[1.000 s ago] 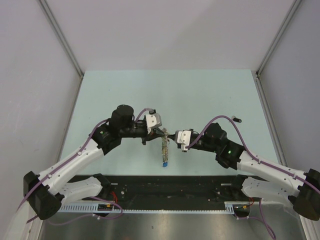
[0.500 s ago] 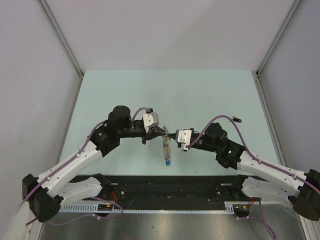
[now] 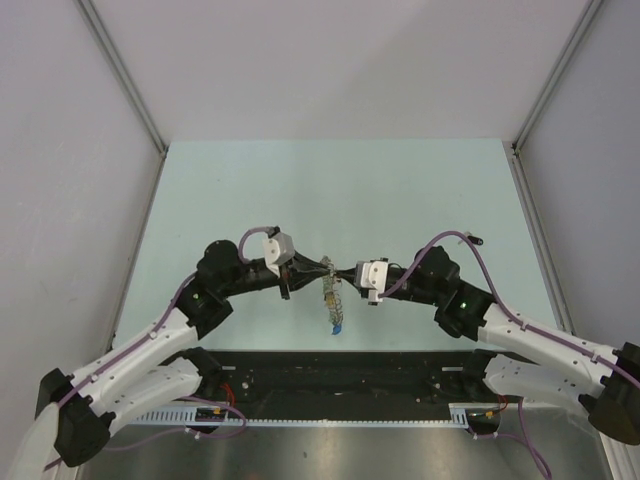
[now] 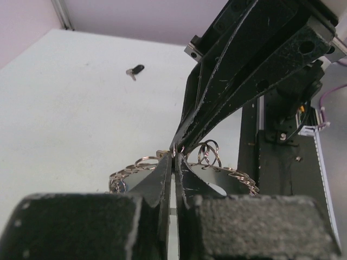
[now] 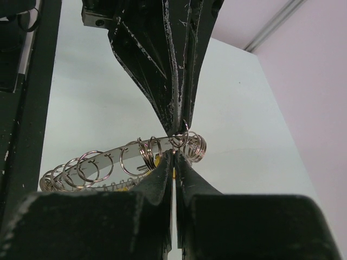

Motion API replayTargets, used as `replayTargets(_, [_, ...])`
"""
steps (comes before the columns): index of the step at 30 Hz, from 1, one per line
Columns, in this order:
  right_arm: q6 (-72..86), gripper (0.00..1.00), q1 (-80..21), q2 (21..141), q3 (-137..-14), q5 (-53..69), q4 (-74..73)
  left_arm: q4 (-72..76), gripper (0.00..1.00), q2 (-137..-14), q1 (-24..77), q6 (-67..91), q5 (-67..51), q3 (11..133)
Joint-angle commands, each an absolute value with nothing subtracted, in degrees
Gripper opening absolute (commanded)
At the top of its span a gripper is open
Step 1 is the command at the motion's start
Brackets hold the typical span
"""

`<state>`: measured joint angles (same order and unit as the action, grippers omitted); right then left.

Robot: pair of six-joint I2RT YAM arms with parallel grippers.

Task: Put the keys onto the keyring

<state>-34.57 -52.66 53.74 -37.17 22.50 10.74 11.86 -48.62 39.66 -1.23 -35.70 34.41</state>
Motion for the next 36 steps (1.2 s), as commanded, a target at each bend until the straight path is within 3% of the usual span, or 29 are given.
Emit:
replayTargets(1, [-35.3, 0.0, -52.7, 51.1, -38.1, 24.7, 12.6, 21.8, 0.13, -44.5, 39.3, 4.0, -34.5, 32.6])
replayTargets(11, [-38.9, 0.0, -53.5, 52.7, -42.3, 26.5, 5.6, 12.8, 0.27, -42.6, 39.1, -1.6, -35.1, 33.6])
replayTargets(18, [-39.9, 0.0, -53.8, 53.3, -43.2, 26.6, 4.0, -6.5, 0.41, -49.8, 38.1, -15.3, -43.0, 43.6])
replayTargets(28, [-40.3, 0.0, -54.1, 53.4, -43.2, 26.5, 3.3, -23.3, 0.36, -61.7, 38.1, -27.6, -50.0, 55.5])
replayTargets(36, [-40.4, 0.0, -54.2, 53.5, -43.2, 26.4, 3.2, -27.6, 0.31, -64.6, 38.6, -30.6, -52.2, 56.7])
